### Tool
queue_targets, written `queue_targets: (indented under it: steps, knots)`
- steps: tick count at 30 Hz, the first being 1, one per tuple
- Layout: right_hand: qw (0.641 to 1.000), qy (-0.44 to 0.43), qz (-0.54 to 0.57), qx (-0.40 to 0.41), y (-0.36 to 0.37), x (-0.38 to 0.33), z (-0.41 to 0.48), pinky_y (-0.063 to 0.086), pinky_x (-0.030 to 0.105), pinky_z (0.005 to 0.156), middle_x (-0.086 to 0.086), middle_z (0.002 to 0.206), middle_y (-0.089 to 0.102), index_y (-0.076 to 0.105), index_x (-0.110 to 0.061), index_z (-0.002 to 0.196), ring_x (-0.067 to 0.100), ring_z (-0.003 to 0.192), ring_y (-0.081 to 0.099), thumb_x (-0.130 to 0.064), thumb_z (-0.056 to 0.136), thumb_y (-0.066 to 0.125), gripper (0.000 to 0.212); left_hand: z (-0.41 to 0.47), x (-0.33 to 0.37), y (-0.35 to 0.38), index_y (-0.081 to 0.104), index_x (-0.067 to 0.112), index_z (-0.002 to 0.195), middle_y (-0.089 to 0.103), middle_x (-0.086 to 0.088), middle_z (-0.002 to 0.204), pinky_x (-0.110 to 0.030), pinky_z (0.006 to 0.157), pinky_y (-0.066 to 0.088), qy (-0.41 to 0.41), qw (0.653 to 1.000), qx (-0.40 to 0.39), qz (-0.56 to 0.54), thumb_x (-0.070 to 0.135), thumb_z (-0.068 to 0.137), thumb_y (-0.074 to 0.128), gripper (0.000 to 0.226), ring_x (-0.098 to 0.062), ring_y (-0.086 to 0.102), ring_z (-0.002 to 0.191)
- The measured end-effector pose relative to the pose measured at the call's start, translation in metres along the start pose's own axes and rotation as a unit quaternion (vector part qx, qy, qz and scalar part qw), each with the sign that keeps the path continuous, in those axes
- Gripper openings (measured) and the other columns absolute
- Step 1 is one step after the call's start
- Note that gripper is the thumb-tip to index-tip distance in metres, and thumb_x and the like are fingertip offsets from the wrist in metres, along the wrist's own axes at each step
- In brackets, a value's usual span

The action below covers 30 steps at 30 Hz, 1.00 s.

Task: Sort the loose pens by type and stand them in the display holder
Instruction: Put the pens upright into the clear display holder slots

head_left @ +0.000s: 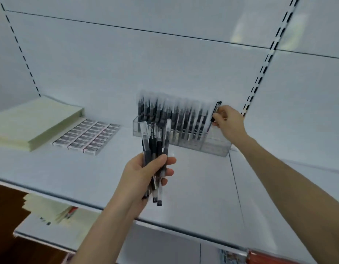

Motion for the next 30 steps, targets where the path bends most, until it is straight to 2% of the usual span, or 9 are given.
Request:
queue_targets:
  steps: [4, 6, 9, 12, 14, 18, 23, 26, 30]
  knots:
    - [0.999, 0.017, -0.039, -0.013, 0.008, -0.001, 0.003, 0.054, 0.037, 0.076, 0.009, 0.079, 0.061, 0.055, -0.003, 0.104, 0.030, 0.079, 0.065, -0.012, 0.093, 0.050, 0.015, 0.019, -0.003, 0.008, 0.061, 0.004, 0.096, 0.074, -0.005, 0.082, -0.018, 0.046, 0.048, -0.009, 1.000, -0.024, -0.008, 0.008, 0.087, 0.054, 0.012, -0.007, 0.061, 0.053]
    - [0.998, 0.027, -0.048, -0.032, 0.008, -0.002, 0.003, 0.054, 0.041, 0.081, 0.012, 0.079, 0.064, 0.058, -0.001, 0.099, 0.026, 0.076, 0.065, -0.015, 0.091, 0.054, 0.016, 0.025, -0.007, 0.014, 0.062, 0.004, 0.094, 0.073, -0.005, 0.080, -0.018, 0.047, 0.048, -0.014, 0.999, -0.024, -0.015, 0.008, 0.087, 0.055, 0.011, -0.007, 0.061, 0.053]
    - [0.996, 0.042, -0.067, -0.040, 0.001, 0.004, -0.009, 0.053, 0.036, 0.079, 0.015, 0.086, 0.068, 0.061, -0.001, 0.096, 0.023, 0.077, 0.064, -0.021, 0.088, 0.060, 0.021, 0.030, -0.014, 0.021, 0.063, 0.004, 0.089, 0.068, -0.003, 0.072, -0.019, 0.046, 0.047, -0.019, 0.999, -0.026, -0.021, 0.008, 0.085, 0.058, 0.008, -0.009, 0.060, 0.052]
    - [0.994, 0.070, 0.087, -0.021, -0.014, -0.002, -0.033, 0.054, 0.033, 0.071, 0.007, 0.080, 0.069, 0.064, -0.006, 0.087, 0.017, 0.071, 0.067, -0.016, 0.089, 0.058, 0.012, 0.037, -0.016, 0.028, 0.063, 0.002, 0.090, 0.068, 0.000, 0.067, -0.019, 0.046, 0.047, -0.012, 0.999, -0.034, -0.023, 0.010, 0.083, 0.059, 0.012, -0.008, 0.060, 0.051]
    - [0.976, 0.087, 0.186, -0.077, -0.015, -0.016, -0.049, 0.055, 0.025, 0.064, 0.003, 0.075, 0.071, 0.066, -0.011, 0.081, 0.013, 0.068, 0.069, -0.018, 0.090, 0.057, 0.015, 0.042, -0.018, 0.036, 0.062, -0.001, 0.094, 0.067, 0.002, 0.062, -0.018, 0.046, 0.047, -0.007, 0.999, -0.046, -0.019, 0.011, 0.083, 0.059, 0.017, -0.008, 0.060, 0.051]
    - [0.951, 0.092, 0.258, -0.143, -0.013, -0.036, -0.065, 0.054, 0.020, 0.060, -0.002, 0.072, 0.072, 0.068, -0.016, 0.083, 0.012, 0.067, 0.069, -0.025, 0.088, 0.059, 0.014, 0.045, -0.022, 0.054, 0.063, -0.003, 0.097, 0.068, 0.002, 0.064, -0.018, 0.048, 0.048, 0.006, 0.997, -0.082, 0.007, 0.012, 0.082, 0.059, 0.022, -0.009, 0.062, 0.055]
    - [0.926, 0.121, 0.335, -0.127, -0.017, -0.037, -0.061, 0.052, 0.019, 0.054, 0.003, 0.071, 0.069, 0.065, -0.009, 0.080, 0.014, 0.060, 0.066, -0.017, 0.087, 0.059, 0.012, 0.050, -0.021, 0.060, 0.065, 0.003, 0.095, 0.073, 0.000, 0.073, -0.018, 0.051, 0.051, 0.014, 0.996, -0.092, 0.014, 0.013, 0.083, 0.058, 0.017, -0.011, 0.068, 0.063]
    - [0.918, 0.121, 0.372, -0.063, -0.030, -0.034, -0.049, 0.053, 0.020, 0.055, 0.004, 0.073, 0.071, 0.061, -0.010, 0.080, 0.017, 0.062, 0.068, -0.015, 0.086, 0.060, 0.008, 0.055, -0.017, 0.047, 0.064, 0.008, 0.093, 0.074, 0.000, 0.078, -0.025, 0.061, 0.056, 0.022, 0.998, -0.059, 0.004, 0.013, 0.084, 0.057, 0.012, -0.015, 0.071, 0.073]
    - [0.957, 0.067, 0.272, 0.074, -0.050, -0.035, -0.030, 0.057, 0.024, 0.064, 0.002, 0.071, 0.071, 0.055, -0.016, 0.086, 0.015, 0.065, 0.070, -0.014, 0.087, 0.062, 0.007, 0.062, -0.008, 0.020, 0.063, 0.014, 0.086, 0.068, 0.000, 0.066, -0.031, 0.061, 0.056, 0.023, 1.000, 0.000, -0.011, 0.019, 0.082, 0.058, 0.008, -0.014, 0.068, 0.060]
Point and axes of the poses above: each hand's wrist, its own z-axis towards the middle knuckle, its own y-axis out of the palm, x = y × z, the point moved 5 cm from there along z, towards the middle knuckle
